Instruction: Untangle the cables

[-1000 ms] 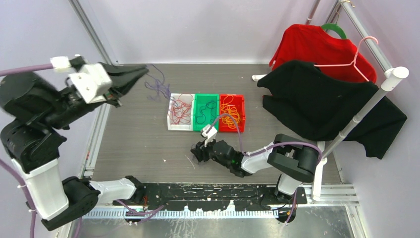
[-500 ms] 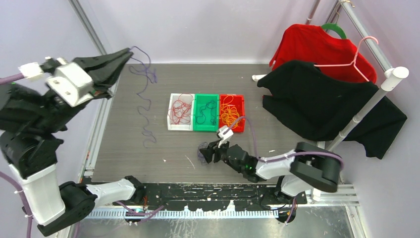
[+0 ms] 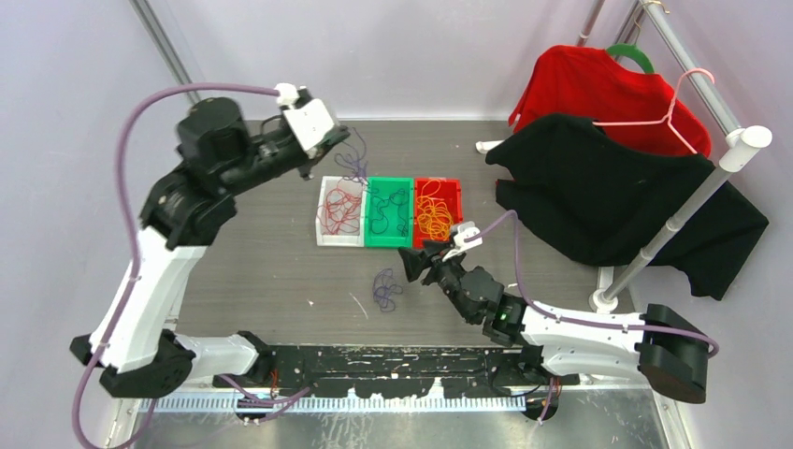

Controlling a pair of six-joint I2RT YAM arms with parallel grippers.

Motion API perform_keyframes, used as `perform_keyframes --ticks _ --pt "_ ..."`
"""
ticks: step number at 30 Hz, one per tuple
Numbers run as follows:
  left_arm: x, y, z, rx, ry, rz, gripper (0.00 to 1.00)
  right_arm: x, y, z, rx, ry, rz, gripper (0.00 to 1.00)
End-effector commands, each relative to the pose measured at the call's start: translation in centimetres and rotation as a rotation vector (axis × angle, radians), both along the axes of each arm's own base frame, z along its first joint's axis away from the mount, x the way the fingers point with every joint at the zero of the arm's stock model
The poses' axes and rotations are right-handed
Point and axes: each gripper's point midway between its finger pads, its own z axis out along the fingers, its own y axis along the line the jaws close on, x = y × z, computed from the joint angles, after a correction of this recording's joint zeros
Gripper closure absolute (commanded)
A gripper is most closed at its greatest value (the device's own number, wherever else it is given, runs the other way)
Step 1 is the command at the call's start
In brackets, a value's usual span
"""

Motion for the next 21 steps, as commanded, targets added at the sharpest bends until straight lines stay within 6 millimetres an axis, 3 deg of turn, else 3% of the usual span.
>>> perform_keyframes --ticks 1,4,9,13,21 --pt "2.2 -2.1 -0.4 -0.009 -0.029 -0.018 1.0 2.1 -3.7 1.4 -0.04 0.002 -0.239 0.36" --pt "4.8 -3.3 -2.8 0.042 -0.017 0.009 1.0 2.3 -4.9 1.1 -0.052 0.002 -0.291 0.36" --pt "7.7 -5.0 -5.4 0.086 -0.018 0.021 1.0 2.1 -5.9 0.5 -0.05 0.006 -0.308 0.36" --pt "9.3 -6.3 -6.6 0.118 -0.005 0.014 1.0 2.0 -6.5 0.2 -0.058 0.01 -0.32 0.37" --pt "11.0 -7.1 -7.0 0.163 -0.036 0.018 1.0 1.6 -7.4 -0.1 -0.065 0.016 -0.327 0.38"
